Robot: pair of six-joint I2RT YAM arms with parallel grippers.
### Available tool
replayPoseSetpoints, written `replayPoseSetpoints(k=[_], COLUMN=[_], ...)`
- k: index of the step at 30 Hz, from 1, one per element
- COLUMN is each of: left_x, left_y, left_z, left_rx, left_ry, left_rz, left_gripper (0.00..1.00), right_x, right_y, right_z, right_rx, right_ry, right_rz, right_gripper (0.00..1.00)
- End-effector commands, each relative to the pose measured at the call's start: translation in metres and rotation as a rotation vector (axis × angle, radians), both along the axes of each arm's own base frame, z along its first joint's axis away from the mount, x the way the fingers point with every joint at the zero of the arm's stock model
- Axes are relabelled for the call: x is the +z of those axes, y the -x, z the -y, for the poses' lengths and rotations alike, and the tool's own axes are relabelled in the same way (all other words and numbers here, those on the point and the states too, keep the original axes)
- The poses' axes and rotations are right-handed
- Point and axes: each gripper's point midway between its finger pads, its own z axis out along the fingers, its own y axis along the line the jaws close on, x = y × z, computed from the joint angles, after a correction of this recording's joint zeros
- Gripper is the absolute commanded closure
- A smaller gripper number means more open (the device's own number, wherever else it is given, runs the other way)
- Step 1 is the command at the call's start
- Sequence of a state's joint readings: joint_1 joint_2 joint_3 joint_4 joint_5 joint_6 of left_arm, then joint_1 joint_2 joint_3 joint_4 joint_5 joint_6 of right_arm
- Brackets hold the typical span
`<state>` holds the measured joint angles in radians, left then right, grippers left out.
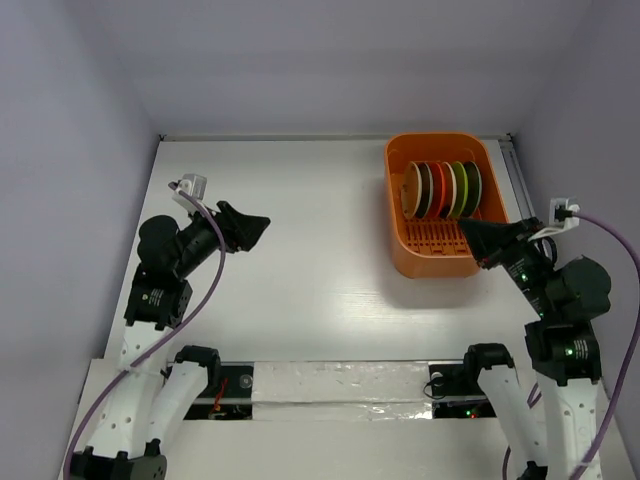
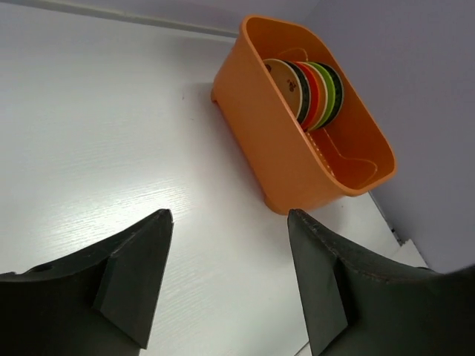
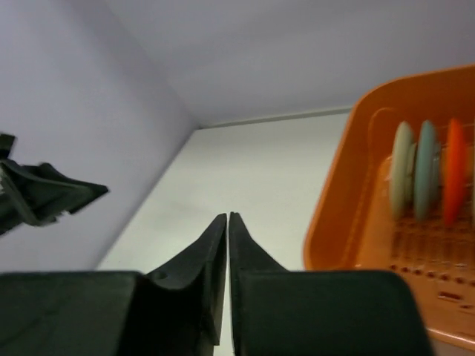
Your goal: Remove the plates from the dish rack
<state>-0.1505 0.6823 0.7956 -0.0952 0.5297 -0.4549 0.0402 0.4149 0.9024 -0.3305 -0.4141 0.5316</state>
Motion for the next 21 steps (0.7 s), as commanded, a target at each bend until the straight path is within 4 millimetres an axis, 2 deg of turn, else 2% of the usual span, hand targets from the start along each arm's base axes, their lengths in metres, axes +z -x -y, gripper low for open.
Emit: replayPoseSetpoints(k=[1,2,4,5,6,7,8,9,10,11,14,15,16,19,21], left_x=[0.012,0.008,-0.004,-0.007,-0.007,-0.010,-0.010,-0.008,-0.009,-0.010,-0.013,-0.012,-0.018,-0.024,-0.029], left_y=[0.001,0.001,0.003,0.005,0.007,0.008,0.006,0.005,0.004,-0.001,-0.003,0.000,0.000,0.001,0.002], left_z=[-0.005,-0.006,-0.005,-0.004,-0.005,-0.006,-0.010,-0.014,-0.018,-0.026,-0.033,-0.036,-0.039,-0.047,-0.047], left_rx=[0.025,0.027,0.019,0.007,0.010,0.017,0.045,0.066,0.093,0.142,0.185,0.199,0.216,0.261,0.264], left_ry=[-0.027,-0.035,-0.048,-0.048,-0.048,-0.053,-0.060,-0.066,-0.081,-0.094,-0.110,-0.107,-0.111,-0.120,-0.123], left_rz=[0.033,0.021,-0.007,-0.013,-0.008,-0.014,-0.010,-0.002,-0.006,-0.010,-0.016,-0.004,-0.008,0.003,0.004], left_gripper=[0.40,0.43,0.54,0.59,0.71,0.77,0.84,0.96,1.00,1.00,1.00,1.00,1.00,1.00,1.00], right_x=[0.013,0.010,0.007,0.001,-0.001,-0.004,-0.018,-0.013,-0.018,-0.030,-0.046,-0.060,-0.061,-0.082,-0.085], right_y=[-0.004,-0.008,-0.017,-0.020,-0.030,-0.036,-0.048,-0.054,-0.062,-0.074,-0.095,-0.109,-0.115,-0.136,-0.147], right_z=[-0.016,-0.018,-0.020,-0.032,-0.029,-0.034,-0.042,-0.045,-0.045,-0.050,-0.043,-0.037,-0.036,-0.035,-0.024], right_rx=[0.103,0.112,0.097,0.135,0.084,0.075,0.062,0.011,-0.023,-0.042,-0.136,-0.196,-0.220,-0.286,-0.372], right_ry=[-0.004,-0.004,-0.008,-0.004,0.005,0.016,0.042,0.065,0.088,0.125,0.186,0.226,0.244,0.332,0.361], right_rz=[0.029,0.015,-0.004,-0.040,-0.056,-0.077,-0.140,-0.140,-0.163,-0.204,-0.245,-0.285,-0.300,-0.369,-0.386], right_gripper=[0.94,0.99,1.00,1.00,1.00,1.00,1.00,1.00,1.00,1.00,1.00,1.00,1.00,1.00,1.00])
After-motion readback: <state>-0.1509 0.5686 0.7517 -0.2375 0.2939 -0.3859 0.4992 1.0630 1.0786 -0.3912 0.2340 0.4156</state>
